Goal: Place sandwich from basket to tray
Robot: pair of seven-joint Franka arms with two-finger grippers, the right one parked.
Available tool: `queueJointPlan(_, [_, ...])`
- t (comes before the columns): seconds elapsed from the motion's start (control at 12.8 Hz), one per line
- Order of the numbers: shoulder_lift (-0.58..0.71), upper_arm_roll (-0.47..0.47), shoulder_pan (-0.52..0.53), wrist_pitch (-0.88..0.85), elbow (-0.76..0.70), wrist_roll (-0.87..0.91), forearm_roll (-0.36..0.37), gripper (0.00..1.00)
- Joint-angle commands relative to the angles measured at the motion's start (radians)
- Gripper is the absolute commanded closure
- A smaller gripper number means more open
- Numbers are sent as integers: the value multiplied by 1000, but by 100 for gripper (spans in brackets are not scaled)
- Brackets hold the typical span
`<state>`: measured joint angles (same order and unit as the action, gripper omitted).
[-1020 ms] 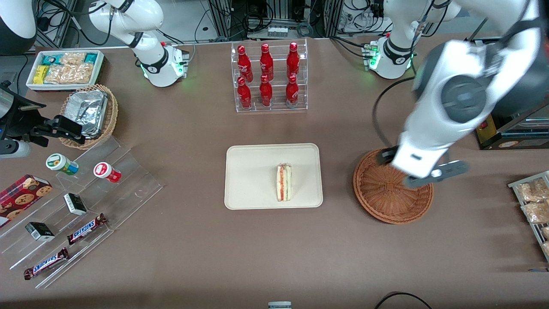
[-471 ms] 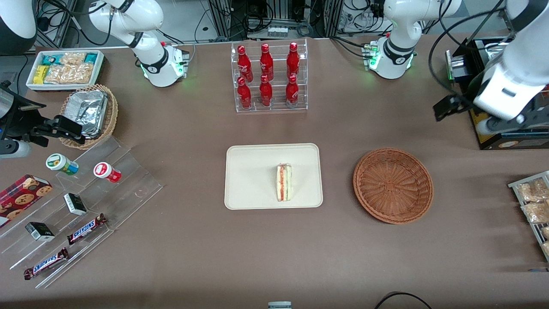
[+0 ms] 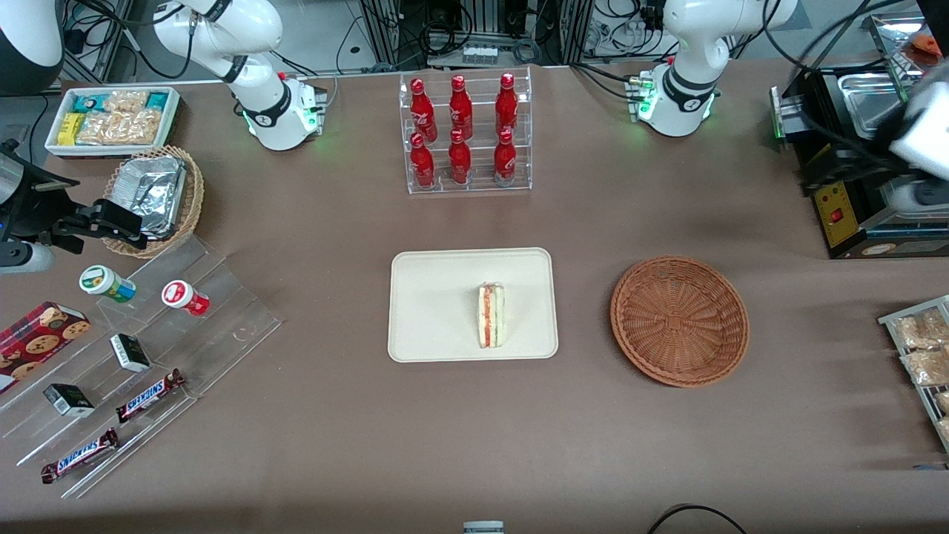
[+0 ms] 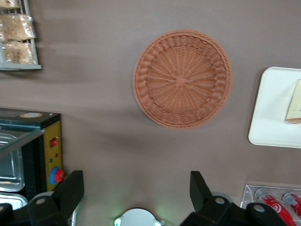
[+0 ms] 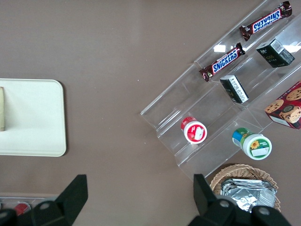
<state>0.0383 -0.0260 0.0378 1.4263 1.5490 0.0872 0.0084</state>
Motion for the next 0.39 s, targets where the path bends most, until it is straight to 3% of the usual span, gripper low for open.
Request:
queueJointPlan(0.0, [-29,60,-73,10,-24,-21,4,1])
queueJointPlan(0.31, [-49,41,-72,14,-40,-14,-13,0])
